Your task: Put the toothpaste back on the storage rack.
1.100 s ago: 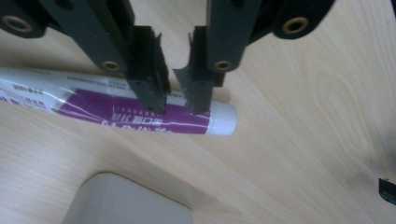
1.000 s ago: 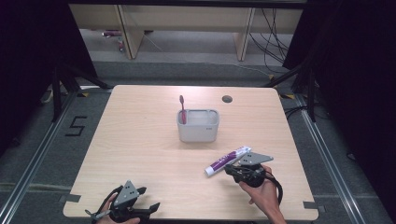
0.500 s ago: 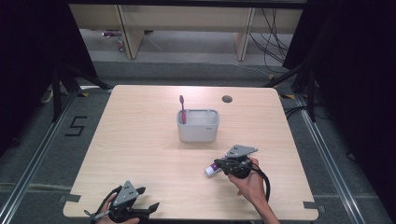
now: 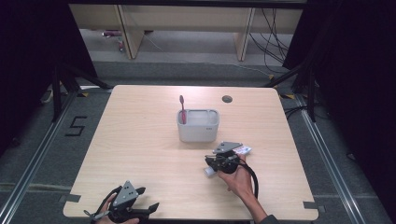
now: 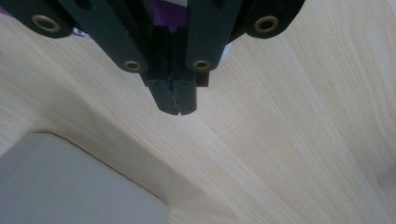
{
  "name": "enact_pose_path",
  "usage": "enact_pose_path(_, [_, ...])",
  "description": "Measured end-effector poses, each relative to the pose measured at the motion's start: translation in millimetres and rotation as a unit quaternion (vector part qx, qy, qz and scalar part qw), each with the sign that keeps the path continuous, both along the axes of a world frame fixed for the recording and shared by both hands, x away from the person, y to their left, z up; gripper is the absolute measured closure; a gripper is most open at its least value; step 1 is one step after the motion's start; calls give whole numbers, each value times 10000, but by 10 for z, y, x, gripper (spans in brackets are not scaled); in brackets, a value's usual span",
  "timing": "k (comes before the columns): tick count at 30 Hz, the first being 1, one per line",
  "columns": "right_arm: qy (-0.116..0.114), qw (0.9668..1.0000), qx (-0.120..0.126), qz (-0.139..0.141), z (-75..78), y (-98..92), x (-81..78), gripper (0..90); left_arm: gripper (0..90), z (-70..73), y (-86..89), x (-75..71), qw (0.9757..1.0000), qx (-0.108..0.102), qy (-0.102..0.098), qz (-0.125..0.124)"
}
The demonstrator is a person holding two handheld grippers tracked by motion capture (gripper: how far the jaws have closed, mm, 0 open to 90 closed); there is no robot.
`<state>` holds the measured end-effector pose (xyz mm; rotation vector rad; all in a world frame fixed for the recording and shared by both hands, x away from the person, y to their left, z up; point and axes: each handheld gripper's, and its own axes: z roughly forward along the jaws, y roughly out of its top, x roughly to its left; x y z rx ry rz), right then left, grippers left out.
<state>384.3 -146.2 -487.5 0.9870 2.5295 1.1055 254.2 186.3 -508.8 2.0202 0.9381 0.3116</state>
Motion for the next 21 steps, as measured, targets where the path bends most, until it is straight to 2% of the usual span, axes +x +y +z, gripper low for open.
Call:
enact_pose_path(1, [24,10000,37,-61,-14,25,-6,897,245,3,3,0,10000,13,17,-8])
enact_pose_path(2, [142,9999,-9,-58,-7,31,-12,897,245,1,1,-1,10000,0,8,-7])
enact_pose_path(3, [33,10000,-67,-6,-16,34,0,897,245,4,3,-3,10000,20,25,-21])
enact_pose_path(4, [30,10000,-30,-40,-34,51,-6,897,246,2,3,-2,10000,23,-1,-8])
enact_pose_path(7, [66,9999,-149,27,-45,37,0,897,246,12,6,-4,10000,28,12,-15])
enact_pose_path(8, [117,9998,-159,53,-46,33,2,897,246,12,6,-5,10000,39,5,-28])
enact_pose_path(9, [289,9995,-110,-77,-41,31,-22,897,246,13,7,-5,10000,51,5,-36])
enact_pose_path(10, [101,9998,-137,70,-50,15,5,897,246,13,7,-3,10000,45,6,-34])
enact_pose_path(11, [39,9998,-167,75,-49,5,6,897,246,14,6,0,10000,55,0,-25])
enact_pose_path(12, [240,9997,-84,-45,-49,13,-23,897,246,19,6,-2,10000,83,18,-23])
enact_pose_path(14, [272,9995,-129,-17,-35,-1,-39,897,246,27,22,0,9997,216,26,-133])
enact_pose_path(15, [238,9996,-169,5,-37,-7,-44,896,246,27,21,0,9997,218,27,-136])
enact_pose_path(16, [304,9994,-174,12,-28,-10,-65,897,246,26,19,0,9997,201,28,-120])
enact_pose_path(19, [163,9997,-119,100,-51,-30,-78,897,247,25,13,0,9998,193,-1,-101])
enact_pose_path(20, [338,9993,-153,30,-32,-39,-114,897,247,19,-8,-8,10000,54,4,-41])
enact_pose_path(21, [301,9993,-200,115,-24,-59,-117,897,247,29,16,3,9997,230,-10,-102])
